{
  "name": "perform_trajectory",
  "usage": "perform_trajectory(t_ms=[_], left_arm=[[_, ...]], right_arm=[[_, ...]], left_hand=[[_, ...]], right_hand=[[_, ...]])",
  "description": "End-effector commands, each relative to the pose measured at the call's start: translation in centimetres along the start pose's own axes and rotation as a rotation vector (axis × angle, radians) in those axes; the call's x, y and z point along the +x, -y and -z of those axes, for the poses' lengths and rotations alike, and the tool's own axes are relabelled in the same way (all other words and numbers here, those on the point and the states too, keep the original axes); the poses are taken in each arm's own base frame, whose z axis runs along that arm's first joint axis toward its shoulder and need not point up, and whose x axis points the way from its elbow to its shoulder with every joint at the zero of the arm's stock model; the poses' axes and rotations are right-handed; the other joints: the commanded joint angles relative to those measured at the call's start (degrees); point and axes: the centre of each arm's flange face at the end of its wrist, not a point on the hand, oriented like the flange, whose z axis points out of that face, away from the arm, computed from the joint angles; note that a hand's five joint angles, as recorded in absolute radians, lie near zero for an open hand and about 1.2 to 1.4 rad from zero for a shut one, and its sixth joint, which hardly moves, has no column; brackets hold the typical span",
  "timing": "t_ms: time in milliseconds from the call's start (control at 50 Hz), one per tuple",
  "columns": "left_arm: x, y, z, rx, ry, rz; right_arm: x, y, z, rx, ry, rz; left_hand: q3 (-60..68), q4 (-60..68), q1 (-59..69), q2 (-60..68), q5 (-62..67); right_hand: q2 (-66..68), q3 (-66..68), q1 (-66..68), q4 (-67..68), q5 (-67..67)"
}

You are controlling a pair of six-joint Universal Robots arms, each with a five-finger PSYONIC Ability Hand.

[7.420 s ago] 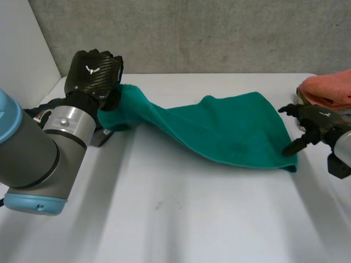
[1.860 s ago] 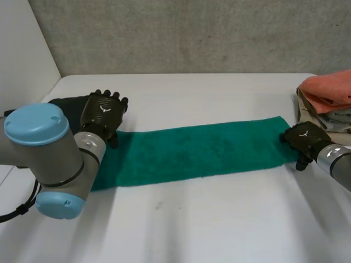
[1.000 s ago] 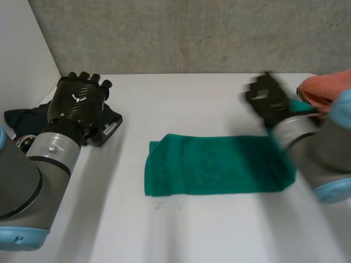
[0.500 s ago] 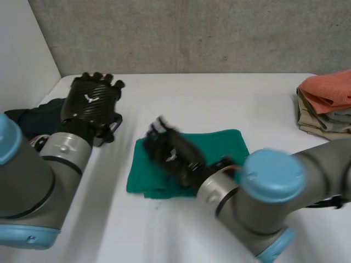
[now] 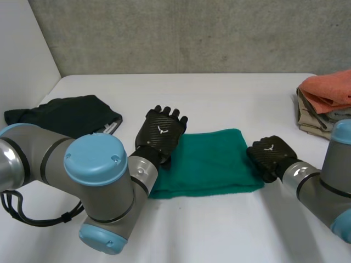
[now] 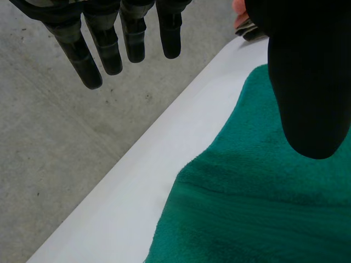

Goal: Fold the laundry.

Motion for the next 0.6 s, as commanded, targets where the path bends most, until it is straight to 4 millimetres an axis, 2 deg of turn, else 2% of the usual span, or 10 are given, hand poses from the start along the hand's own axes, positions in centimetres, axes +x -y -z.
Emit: perform_trajectory(t_ms=[20, 140, 200, 220, 240, 340, 380, 520, 580, 600], left_arm=[[-1.4, 1.5, 1.4, 0.026, 0.027, 0.008], [-3.3, 1.5, 2.4, 0.016, 0.07, 0.012], [-4.2, 1.2, 2.8, 0.002, 0.091, 0.014], [-4.3, 1.1, 2.9, -0.002, 0.092, 0.014], [-4.3, 0.9, 3.0, -0.007, 0.093, 0.015], [-4.1, 0.5, 3.5, -0.022, 0.084, 0.016], [-4.1, 0.6, 3.6, -0.02, 0.082, 0.017], [-3.9, 0.9, 3.8, -0.009, 0.075, 0.057], [-3.8, 1.0, 3.8, -0.003, 0.072, 0.073], [-3.8, 1.0, 3.8, -0.003, 0.072, 0.075]], right_arm=[[1.7, -0.4, 0.0, -0.036, -0.073, 0.021], [3.2, 2.0, 1.0, 0.001, -0.189, 0.105], [1.8, 3.7, 1.5, 0.05, -0.155, 0.138], [0.5, 4.3, 1.7, 0.072, -0.114, 0.143], [-0.3, 4.3, 1.8, 0.078, -0.091, 0.145], [-2.8, 3.5, 2.6, 0.083, 0.027, 0.077], [-3.2, 2.8, 2.7, 0.073, 0.059, 0.035], [-1.7, 0.1, 1.5, 0.009, 0.051, -0.029], [-1.2, -0.3, 0.9, 0.009, 0.036, -0.028], [-1.1, -0.4, 0.6, 0.011, 0.03, -0.028]], left_hand=[[-1.3, -0.82, -1.61, -1.17, -0.6], [-1.3, -0.82, -1.61, -1.17, -0.6], [-1.3, -0.82, -1.61, -1.17, -0.6], [-1.3, -0.82, -1.61, -1.17, -0.6], [-1.3, -0.82, -1.61, -1.17, -0.6], [-1.3, -0.82, -1.61, -1.17, -0.6], [-1.47, -0.99, -1.78, -1.34, -0.77], [-1.64, -1.16, -1.95, -1.51, -0.94], [-1.64, -1.16, -1.95, -1.51, -0.94], [-1.64, -1.16, -1.95, -1.51, -0.94]], right_hand=[[12.39, 12.83, 14.17, 12.88, 13.45], [12.39, 12.83, 14.17, 12.88, 13.45], [12.39, 12.83, 14.17, 12.88, 13.45], [-11.53, -11.09, -9.75, -11.04, -10.47], [-21.76, -21.32, -19.99, -21.28, -20.7], [-29.93, -29.49, -28.15, -29.44, -28.87], [-29.27, -28.83, -27.49, -28.79, -28.21], [-25.58, -25.14, -23.81, -25.1, -24.52], [-14.17, -13.73, -12.39, -13.69, -13.11], [0.53, 0.97, 2.3, 1.01, 1.59]])
